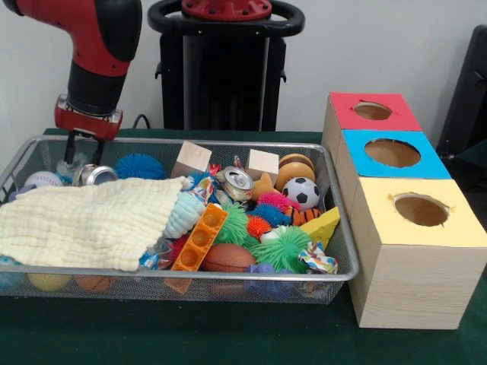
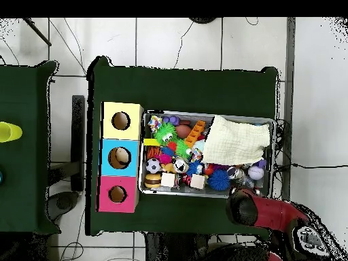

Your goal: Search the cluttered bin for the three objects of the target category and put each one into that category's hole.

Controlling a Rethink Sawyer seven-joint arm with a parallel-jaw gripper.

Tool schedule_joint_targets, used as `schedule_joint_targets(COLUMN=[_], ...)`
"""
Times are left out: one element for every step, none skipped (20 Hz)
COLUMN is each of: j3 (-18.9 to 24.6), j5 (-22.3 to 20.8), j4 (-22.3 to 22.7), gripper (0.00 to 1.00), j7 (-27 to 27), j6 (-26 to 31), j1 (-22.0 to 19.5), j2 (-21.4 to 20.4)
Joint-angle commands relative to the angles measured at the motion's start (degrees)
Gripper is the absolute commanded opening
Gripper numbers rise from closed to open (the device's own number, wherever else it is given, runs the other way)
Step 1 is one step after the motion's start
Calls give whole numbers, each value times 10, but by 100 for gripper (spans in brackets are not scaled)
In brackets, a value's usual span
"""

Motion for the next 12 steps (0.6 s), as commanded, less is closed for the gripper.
schedule_joint_targets(j3=[29,38,45,63,70,89,97,113,121,132,139,145], j5=[-21,-20,-20,-18,-16,-13,-11,-6,-2,0,3,5], j4=[12,26,34,48,52,65,70,83,91,99,103,106], gripper=[0,0,0,0,0,0,0,0,0,0,0,0], j7=[58,56,52,43,39,31,30,23,23,21,20,19], j6=[-24,-20,-14,1,8,19,24,37,43,47,52,57], j1=[-47,-58,-64,-80,-84,-99,-101,-113,-118,-125,-129,-133], j2=[0,-18,-31,-52,-61,-82,-93,-114,-124,-138,-144,-149])
